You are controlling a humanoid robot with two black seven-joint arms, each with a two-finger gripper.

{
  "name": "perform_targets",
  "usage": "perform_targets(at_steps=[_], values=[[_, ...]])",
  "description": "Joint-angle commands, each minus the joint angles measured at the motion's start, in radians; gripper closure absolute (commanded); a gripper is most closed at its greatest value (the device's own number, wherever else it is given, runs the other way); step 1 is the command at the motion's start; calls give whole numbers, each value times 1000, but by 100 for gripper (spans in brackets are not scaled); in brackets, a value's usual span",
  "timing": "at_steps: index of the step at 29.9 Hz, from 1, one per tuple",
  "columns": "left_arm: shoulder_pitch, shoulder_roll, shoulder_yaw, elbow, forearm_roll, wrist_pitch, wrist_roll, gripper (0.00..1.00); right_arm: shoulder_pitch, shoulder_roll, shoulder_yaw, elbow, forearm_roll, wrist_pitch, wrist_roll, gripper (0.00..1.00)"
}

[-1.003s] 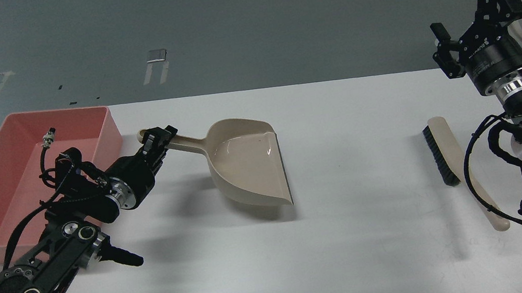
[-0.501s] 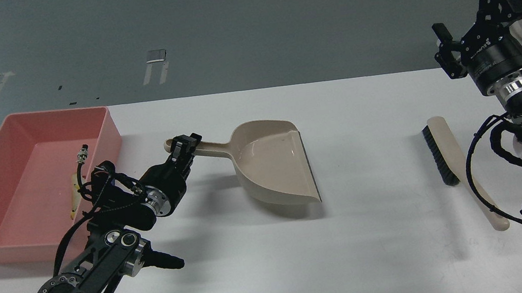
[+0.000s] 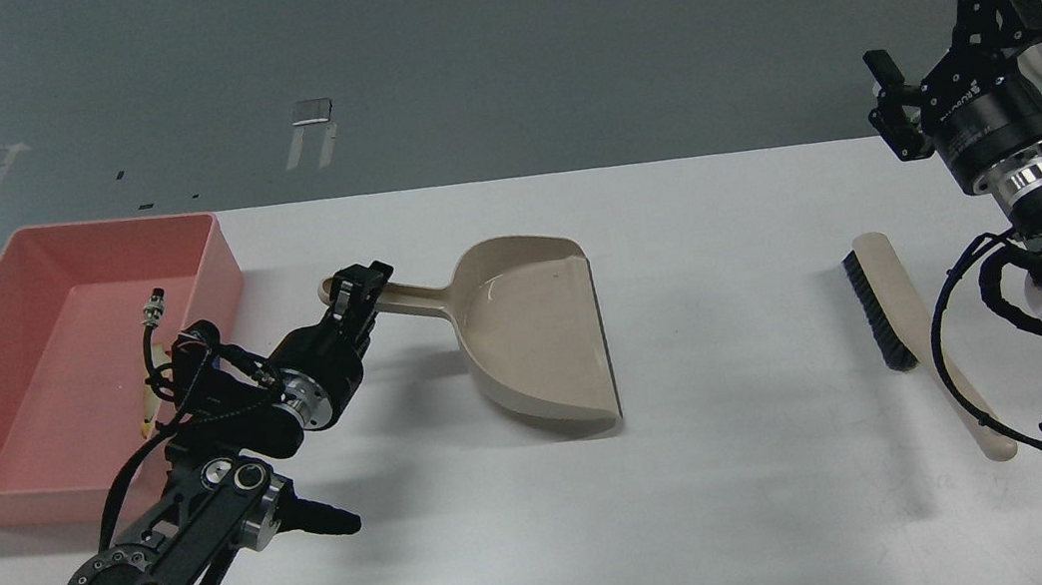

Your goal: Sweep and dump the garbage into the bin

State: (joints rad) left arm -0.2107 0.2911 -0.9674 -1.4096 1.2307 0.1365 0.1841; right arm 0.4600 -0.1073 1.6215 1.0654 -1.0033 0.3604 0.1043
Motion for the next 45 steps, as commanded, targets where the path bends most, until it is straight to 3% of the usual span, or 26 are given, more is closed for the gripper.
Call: perform_targets(at_steps=[1, 9, 26, 33, 38, 45], values=[[2, 2, 3, -2, 1, -3, -2, 37, -1, 0, -2, -1, 0, 0, 0, 0], [24, 48, 4, -5, -2, -11, -3, 13, -4, 0, -2, 1, 2, 0, 0, 0], [42, 252, -13, -17, -13, -11, -11, 9, -10, 1, -2, -2, 0, 0, 2, 0], [39, 264, -96, -130, -48, -8, -11, 4, -26, 1, -2, -1, 0, 2, 2, 0], [-8, 270, -151, -144, -95, -11, -14, 3, -18, 0, 3, -1, 0, 2, 2, 0], [-151, 267, -223, -54, -276, -11, -84, 3, 31, 0, 11, -1, 0, -55, -1, 0]])
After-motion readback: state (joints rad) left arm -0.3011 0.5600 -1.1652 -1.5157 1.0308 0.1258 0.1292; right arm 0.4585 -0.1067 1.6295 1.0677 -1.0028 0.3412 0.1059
